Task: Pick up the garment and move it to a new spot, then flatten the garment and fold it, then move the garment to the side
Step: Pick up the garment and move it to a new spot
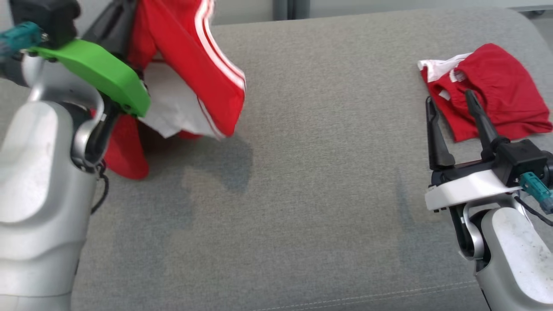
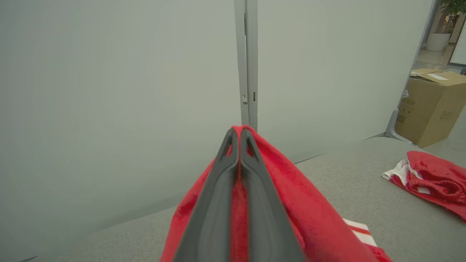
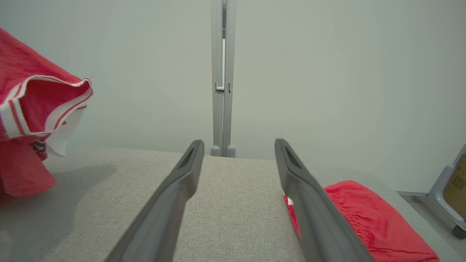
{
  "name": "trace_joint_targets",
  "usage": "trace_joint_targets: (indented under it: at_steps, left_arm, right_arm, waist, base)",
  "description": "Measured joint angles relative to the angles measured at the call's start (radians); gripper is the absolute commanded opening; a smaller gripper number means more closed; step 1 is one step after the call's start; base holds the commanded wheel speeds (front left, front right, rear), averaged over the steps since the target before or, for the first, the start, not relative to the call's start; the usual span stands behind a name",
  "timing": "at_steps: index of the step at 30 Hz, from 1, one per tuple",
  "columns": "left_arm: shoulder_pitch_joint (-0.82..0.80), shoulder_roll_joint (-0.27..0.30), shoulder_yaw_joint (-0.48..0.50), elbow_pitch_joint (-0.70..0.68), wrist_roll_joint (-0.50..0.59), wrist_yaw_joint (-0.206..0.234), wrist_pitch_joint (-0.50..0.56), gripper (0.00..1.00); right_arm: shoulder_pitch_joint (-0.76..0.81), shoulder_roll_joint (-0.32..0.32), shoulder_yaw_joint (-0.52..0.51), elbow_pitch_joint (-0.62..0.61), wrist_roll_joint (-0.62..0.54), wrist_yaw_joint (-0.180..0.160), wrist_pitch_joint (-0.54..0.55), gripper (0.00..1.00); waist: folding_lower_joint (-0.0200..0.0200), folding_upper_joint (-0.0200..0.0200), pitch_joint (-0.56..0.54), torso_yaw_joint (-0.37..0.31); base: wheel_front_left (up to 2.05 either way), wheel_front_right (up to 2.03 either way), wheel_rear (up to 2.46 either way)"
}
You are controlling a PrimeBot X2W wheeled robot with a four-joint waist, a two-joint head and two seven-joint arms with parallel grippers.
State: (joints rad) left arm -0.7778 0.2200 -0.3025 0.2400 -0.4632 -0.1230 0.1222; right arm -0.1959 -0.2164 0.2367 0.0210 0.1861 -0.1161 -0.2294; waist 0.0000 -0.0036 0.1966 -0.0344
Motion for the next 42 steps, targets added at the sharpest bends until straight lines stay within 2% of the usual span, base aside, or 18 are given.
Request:
trace_joint_targets:
  at_steps: [4,10,16,17,18,19,23,27,36,42]
  left_arm:
    - [0.014,-0.031,-0.064,-0.058,-0.039,0.0,0.062,0.0]
    - [0.026,-0.09,-0.162,-0.12,-0.096,0.0,0.143,0.0]
    - [0.046,-0.112,-0.216,-0.051,-0.138,-0.001,0.232,0.0]
    - [0.045,-0.112,-0.214,-0.031,-0.138,-0.001,0.235,0.4]
    - [0.045,-0.112,-0.204,-0.012,-0.133,-0.001,0.228,0.9]
    - [0.042,-0.111,-0.191,0.005,-0.115,0.0,0.212,1.0]
    - [0.009,-0.128,-0.144,0.057,-0.045,0.048,0.103,1.0]
    - [0.021,-0.17,-0.098,0.112,-0.025,0.105,-0.011,1.0]
    - [0.087,-0.175,-0.135,0.157,-0.027,0.097,-0.149,1.0]
    - [0.176,-0.178,-0.155,0.134,-0.058,0.078,-0.275,1.0]
  right_arm:
    - [0.001,0.005,0.02,-0.011,0.0,0.002,0.0,1.0]
    - [0.0,0.03,0.069,-0.017,0.002,0.023,0.0,1.0]
    - [-0.033,0.054,0.128,-0.007,0.002,0.065,0.003,1.0]
    - [-0.047,0.061,0.137,-0.002,0.002,0.072,0.003,1.0]
    - [-0.062,0.066,0.146,0.004,0.002,0.077,0.003,1.0]
    - [-0.078,0.069,0.154,0.012,0.002,0.081,0.003,1.0]
    - [-0.117,0.094,0.157,0.035,0.002,0.088,0.002,1.0]
    - [-0.126,0.1,0.162,0.068,0.003,0.09,0.002,1.0]
    - [-0.11,0.084,0.152,0.121,0.008,0.097,0.001,1.0]
    - [-0.037,0.088,0.232,0.154,0.009,0.153,0.0,1.0]
  waist:
    - [0.0,0.0,-0.019,-0.036]
    - [0.0,0.0,-0.017,-0.097]
    - [0.0,0.0,0.013,-0.153]
    - [0.0,0.0,0.021,-0.16]
    - [0.0,0.0,0.029,-0.167]
    - [0.0,0.0,0.038,-0.175]
    - [0.0,0.0,0.074,-0.198]
    - [0.0,0.0,0.105,-0.21]
    - [0.0,0.0,0.122,-0.179]
    - [0.0,0.0,0.104,-0.125]
  base:
    - [0.0,0.0,0.0]
    - [0.0,0.0,0.0]
    - [0.0,0.0,0.0]
    - [0.0,0.0,0.0]
    - [0.0,0.0,0.0]
    - [0.0,0.0,0.0]
    - [0.0,0.0,0.0]
    - [0.0,0.0,0.0]
    - [0.0,0.0,0.0]
    - [0.0,0.0,0.0]
